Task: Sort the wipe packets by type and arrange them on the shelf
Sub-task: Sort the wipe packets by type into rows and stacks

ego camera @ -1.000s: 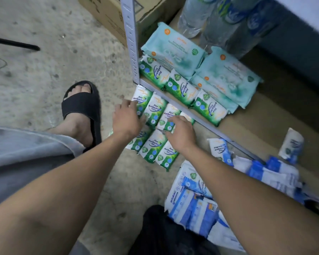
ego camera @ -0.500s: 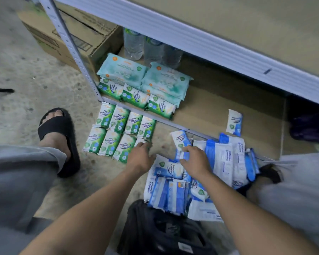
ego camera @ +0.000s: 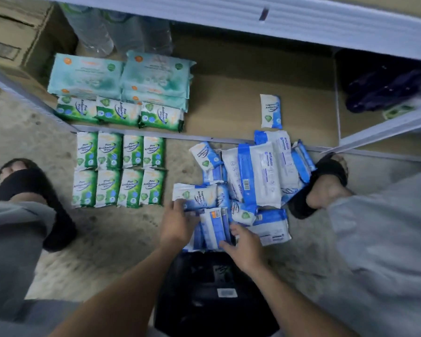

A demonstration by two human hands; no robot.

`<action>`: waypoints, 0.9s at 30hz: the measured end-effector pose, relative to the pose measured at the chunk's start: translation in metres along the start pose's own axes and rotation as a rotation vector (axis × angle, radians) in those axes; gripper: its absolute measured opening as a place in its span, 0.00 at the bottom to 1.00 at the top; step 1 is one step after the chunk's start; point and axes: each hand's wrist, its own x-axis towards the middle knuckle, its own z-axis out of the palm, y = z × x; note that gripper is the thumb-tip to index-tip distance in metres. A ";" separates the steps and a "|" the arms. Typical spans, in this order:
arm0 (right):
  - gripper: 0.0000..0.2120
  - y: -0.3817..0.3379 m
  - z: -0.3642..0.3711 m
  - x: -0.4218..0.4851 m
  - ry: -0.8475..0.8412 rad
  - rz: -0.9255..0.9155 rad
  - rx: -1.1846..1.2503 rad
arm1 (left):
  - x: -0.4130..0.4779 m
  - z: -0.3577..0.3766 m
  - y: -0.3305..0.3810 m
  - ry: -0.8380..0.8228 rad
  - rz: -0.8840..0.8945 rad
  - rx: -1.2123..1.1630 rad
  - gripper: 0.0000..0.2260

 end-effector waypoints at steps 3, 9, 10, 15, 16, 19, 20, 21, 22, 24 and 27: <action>0.20 -0.010 0.001 0.011 0.032 -0.009 0.017 | -0.014 0.010 -0.010 -0.026 -0.221 -0.113 0.25; 0.24 -0.021 0.016 0.027 0.071 0.050 -0.006 | -0.020 0.022 -0.016 -0.010 -0.351 -0.137 0.21; 0.22 -0.020 0.018 0.027 0.092 0.044 -0.006 | -0.018 0.024 -0.016 -0.010 -0.379 -0.166 0.21; 0.14 -0.017 0.023 0.027 0.137 0.010 -0.011 | -0.016 0.034 -0.023 -0.073 -0.383 -0.272 0.14; 0.13 -0.017 0.024 0.028 0.130 0.017 0.011 | -0.017 0.033 -0.023 -0.068 -0.384 -0.292 0.13; 0.11 -0.020 0.027 0.028 0.083 0.006 0.067 | -0.018 0.025 -0.020 -0.054 -0.389 -0.315 0.11; 0.11 -0.020 0.025 0.028 0.056 0.000 0.091 | -0.018 0.023 -0.020 -0.056 -0.386 -0.319 0.11; 0.10 -0.019 0.023 0.027 0.036 -0.007 0.112 | -0.018 0.020 -0.020 -0.061 -0.375 -0.320 0.12; 0.11 -0.018 0.018 0.025 0.030 -0.016 0.121 | -0.018 0.016 -0.018 -0.067 -0.359 -0.310 0.12; 0.11 -0.013 0.005 0.022 0.044 -0.022 0.134 | -0.019 0.009 -0.015 -0.075 -0.325 -0.268 0.14; 0.11 0.000 -0.021 0.019 0.081 -0.003 0.184 | -0.020 0.000 -0.008 -0.069 -0.292 -0.237 0.16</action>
